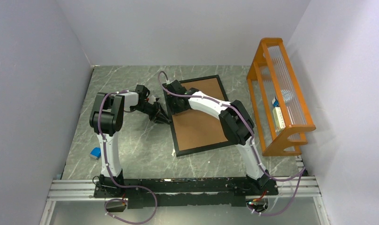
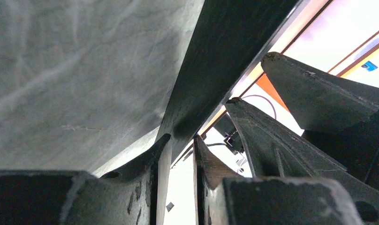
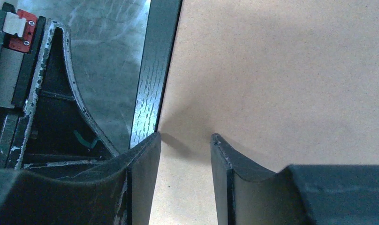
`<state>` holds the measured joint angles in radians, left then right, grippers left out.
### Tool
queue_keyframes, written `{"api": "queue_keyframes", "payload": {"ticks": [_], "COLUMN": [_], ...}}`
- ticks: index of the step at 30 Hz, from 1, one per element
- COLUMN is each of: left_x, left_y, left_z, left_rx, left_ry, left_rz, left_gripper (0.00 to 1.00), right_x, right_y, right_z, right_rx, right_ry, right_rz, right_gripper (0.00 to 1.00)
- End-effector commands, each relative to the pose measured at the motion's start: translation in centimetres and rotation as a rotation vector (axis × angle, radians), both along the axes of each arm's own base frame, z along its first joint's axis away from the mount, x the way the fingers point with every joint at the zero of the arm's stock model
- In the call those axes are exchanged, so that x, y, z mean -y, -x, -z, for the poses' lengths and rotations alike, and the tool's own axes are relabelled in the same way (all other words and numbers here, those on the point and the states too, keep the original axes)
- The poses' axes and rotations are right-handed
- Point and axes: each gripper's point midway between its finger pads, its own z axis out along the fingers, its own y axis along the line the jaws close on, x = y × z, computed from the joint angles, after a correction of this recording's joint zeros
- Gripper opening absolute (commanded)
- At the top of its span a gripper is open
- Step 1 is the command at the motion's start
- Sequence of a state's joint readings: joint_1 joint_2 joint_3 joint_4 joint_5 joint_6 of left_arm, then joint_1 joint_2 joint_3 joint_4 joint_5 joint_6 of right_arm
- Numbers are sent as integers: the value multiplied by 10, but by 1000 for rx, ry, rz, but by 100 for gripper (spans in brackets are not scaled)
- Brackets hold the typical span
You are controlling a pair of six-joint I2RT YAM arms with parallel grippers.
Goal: Put the photo into the frame
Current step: Install the photo frame at the center of the board.
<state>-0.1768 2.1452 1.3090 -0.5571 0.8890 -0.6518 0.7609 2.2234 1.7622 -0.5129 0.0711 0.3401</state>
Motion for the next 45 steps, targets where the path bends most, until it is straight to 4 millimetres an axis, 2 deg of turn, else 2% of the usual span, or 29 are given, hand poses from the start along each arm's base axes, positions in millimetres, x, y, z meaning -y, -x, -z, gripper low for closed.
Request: {"api": "queue_keyframes", "payload": {"ticks": [1,10,16,30,39,45], "left_x": [-34,-33,-33,-35,-37,-39], "left_y": [25,25,26,27,29,30], "left_z": [81,81,81,82,85,86], "left_rx": [-64,-66,-66,-66,-74,-80], "left_ry": [-313,-311,-310,-320,-335,-352], "left_rz": [18,17,17,18,19,20], "left_gripper": [27,27,27,27,27,27], "right_x": [13,23,41,86,111,104], "right_y": [15,17,18,50,46,29], "right_z": [46,61,74,118,121,100], "right_rx": [-71,-59,-69,-115,-73,-13], "right_ry": [125,244,355,594,748,753], "right_rz": [5,32,58,-23,-53,-43], "right_gripper": [47,46,44,38,33,32]}}
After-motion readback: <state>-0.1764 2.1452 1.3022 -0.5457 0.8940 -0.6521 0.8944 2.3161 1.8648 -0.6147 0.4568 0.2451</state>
